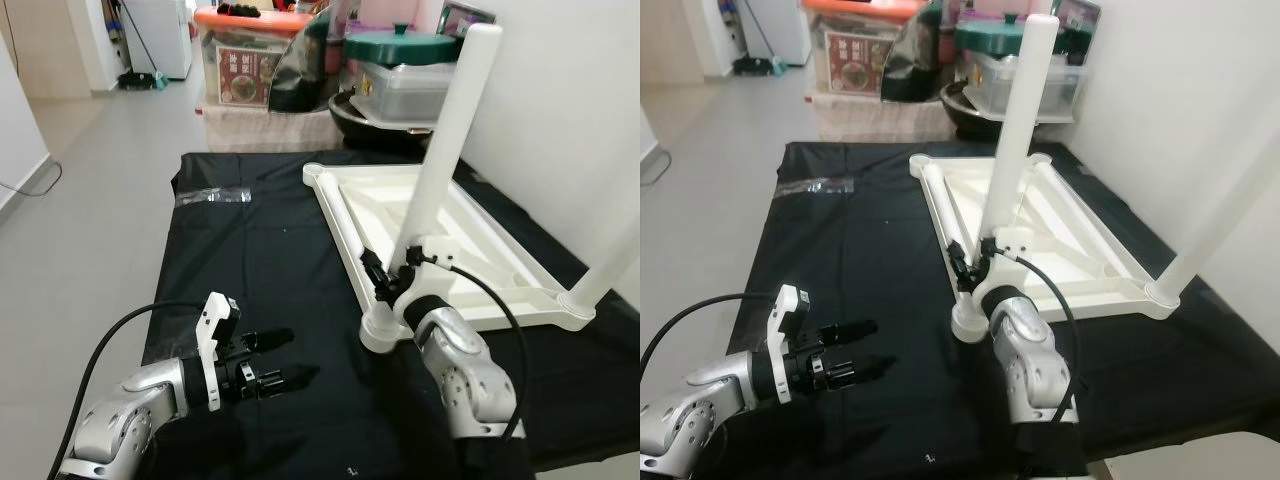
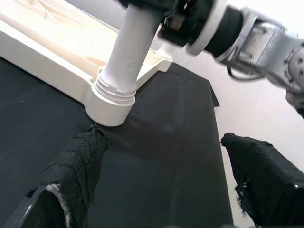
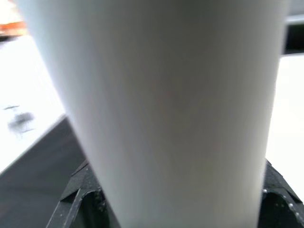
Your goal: Building children table
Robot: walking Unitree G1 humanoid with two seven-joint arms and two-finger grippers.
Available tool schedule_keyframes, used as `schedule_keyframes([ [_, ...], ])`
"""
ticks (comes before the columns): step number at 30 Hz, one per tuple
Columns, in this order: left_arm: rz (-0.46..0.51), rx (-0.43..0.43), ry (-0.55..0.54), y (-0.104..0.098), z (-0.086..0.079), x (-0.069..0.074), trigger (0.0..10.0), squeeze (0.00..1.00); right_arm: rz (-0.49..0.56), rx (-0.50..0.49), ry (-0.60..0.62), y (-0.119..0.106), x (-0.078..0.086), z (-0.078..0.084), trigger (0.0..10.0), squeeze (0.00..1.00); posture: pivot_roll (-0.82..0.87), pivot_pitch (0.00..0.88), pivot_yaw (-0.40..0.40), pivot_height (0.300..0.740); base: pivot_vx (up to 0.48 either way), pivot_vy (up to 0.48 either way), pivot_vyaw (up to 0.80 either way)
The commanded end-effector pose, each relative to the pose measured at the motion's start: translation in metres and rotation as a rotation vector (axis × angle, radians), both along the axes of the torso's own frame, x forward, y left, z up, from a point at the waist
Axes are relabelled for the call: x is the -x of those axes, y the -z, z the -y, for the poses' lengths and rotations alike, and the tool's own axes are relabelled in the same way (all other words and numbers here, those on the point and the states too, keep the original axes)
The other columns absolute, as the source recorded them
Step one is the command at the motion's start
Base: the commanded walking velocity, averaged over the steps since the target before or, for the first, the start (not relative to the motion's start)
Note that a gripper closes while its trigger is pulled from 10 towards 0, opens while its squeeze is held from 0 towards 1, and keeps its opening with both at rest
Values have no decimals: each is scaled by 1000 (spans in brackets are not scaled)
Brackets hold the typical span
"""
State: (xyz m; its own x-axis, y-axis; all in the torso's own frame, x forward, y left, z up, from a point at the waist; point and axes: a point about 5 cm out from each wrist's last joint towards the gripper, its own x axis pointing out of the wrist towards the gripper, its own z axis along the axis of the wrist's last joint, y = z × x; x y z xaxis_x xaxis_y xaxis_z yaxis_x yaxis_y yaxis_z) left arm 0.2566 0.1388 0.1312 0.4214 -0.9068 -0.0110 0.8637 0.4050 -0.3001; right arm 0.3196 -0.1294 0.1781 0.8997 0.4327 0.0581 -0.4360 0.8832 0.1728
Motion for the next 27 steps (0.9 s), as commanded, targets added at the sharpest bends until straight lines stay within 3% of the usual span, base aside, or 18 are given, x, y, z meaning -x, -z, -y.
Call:
schedule_keyframes([
  [1, -19, 9, 6, 3, 1, 0, 10000, 0, 89, 1, -179, -16, 3, -8, 10000, 0, 53, 0, -103, 740, 0, 0, 0],
  [3, -19, 11, 7, 3, 1, 0, 10000, 0, 131, 28, -332, -24, 5, -4, 10000, 0, 55, 0, -108, 740, 0, 0, 0],
  [4, -19, 11, 7, 3, 1, 0, 10000, 0, 131, 28, -332, -24, 5, -4, 10000, 0, 55, 0, -108, 740, 0, 0, 0],
  [6, -18, 10, 8, 4, 2, 0, 10000, 0, 145, 77, -516, -27, 6, -1, 10000, 0, 62, 0, -114, 740, 0, 0, 0],
  [9, -17, 10, 9, 4, 3, -1, 10000, 0, 149, 108, -608, -26, 7, -4, 10000, 0, 65, 0, -117, 740, 0, 0, 0],
  [12, -15, 9, 2, 5, 3, 0, 10000, 0, 155, 159, -772, -19, 15, -22, 10000, 0, 85, 0, -134, 740, 0, 0, 0],
  [15, -16, 9, 0, 5, 3, 0, 10000, 0, 158, 161, -847, -16, 22, -31, 10000, 0, 85, 0, -134, 740, 0, 0, 0],
  [17, -18, 10, -8, 6, 2, 2, 10000, 0, 166, 189, -1004, -5, 43, -44, 10000, 0, 89, 0, -131, 740, 0, 0, 0],
  [21, -25, 16, 10, 5, 2, 4, 10000, 0, 140, 222, -1110, 7, 57, -45, 10000, 0, 83, 0, -125, 740, 0, 0, 0],
  [27, -25, 18, 17, 5, 2, 3, 10000, 0, 103, 200, -1048, 8, 52, -40, 10000, 0, 68, 0, -119, 740, 0, 0, 0],
])
